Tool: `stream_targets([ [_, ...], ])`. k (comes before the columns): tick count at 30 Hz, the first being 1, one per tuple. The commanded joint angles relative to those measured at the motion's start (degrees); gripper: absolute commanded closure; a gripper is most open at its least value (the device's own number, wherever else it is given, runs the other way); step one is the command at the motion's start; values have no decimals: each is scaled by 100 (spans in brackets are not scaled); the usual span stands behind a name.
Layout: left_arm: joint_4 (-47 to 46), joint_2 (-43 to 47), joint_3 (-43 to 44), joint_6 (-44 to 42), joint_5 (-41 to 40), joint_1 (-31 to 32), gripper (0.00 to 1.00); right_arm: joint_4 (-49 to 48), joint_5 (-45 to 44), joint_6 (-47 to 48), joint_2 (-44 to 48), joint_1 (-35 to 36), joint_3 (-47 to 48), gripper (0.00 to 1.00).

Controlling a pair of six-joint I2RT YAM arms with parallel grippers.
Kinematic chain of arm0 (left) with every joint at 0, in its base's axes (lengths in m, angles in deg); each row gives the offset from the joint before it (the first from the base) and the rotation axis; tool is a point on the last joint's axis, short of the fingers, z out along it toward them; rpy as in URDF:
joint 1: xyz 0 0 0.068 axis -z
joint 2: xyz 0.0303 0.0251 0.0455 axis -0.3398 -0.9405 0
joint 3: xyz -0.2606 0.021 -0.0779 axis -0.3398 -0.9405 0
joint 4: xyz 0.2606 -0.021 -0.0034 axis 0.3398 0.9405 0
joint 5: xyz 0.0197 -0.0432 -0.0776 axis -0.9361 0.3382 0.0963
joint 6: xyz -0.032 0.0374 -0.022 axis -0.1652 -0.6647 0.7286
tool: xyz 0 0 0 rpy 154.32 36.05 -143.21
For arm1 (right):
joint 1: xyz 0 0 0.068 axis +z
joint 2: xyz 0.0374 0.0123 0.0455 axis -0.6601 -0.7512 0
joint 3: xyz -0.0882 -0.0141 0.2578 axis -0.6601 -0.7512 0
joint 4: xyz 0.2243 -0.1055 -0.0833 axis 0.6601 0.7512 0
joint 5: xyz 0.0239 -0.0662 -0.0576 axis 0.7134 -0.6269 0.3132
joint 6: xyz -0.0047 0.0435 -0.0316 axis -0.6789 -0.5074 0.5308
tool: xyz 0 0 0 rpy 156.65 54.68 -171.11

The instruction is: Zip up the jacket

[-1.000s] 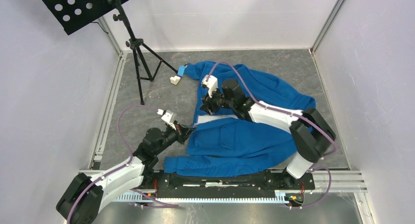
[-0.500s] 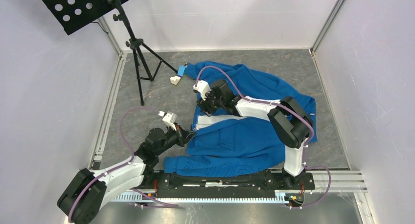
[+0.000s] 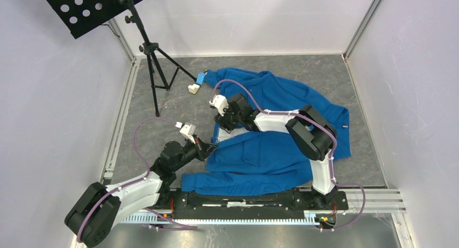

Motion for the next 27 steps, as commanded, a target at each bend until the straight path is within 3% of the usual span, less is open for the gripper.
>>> stream_targets([
  [1, -361, 101, -449, -49, 11, 1, 98, -167, -392, -273, -26, 92, 217, 39],
  [3, -348, 169, -401, -151, 69, 0, 98, 505, -575, -689, 133, 61, 580, 36],
  [5, -347, 293, -361, -256, 74, 0, 98, 1216, -165, -1138, 442, -11, 849, 33],
  [8, -198, 587, -166, -734, 211, 0, 98, 1172, 518, -1590, 1175, -49, 480, 26],
  [11, -184, 940, -86, -1472, 187, -1, 98, 1192, 1108, -2102, 1463, -282, 179, 26],
  [13, -34, 1059, 219, -2048, 251, 0, 98, 899, 2024, -2748, 1564, -636, -76, 30],
  [15, -39, 956, 358, -2434, 298, -1, 98, -27, 2833, -3579, 1804, -921, -602, 30],
  [19, -660, 357, 366, -2737, 659, 7, 98, -1487, 3532, -4666, 2321, -1023, -1286, 20],
  [27, -1099, 13, 595, -3207, 939, 4, 98, -1913, 4146, -4779, 1982, -989, -1530, 15],
])
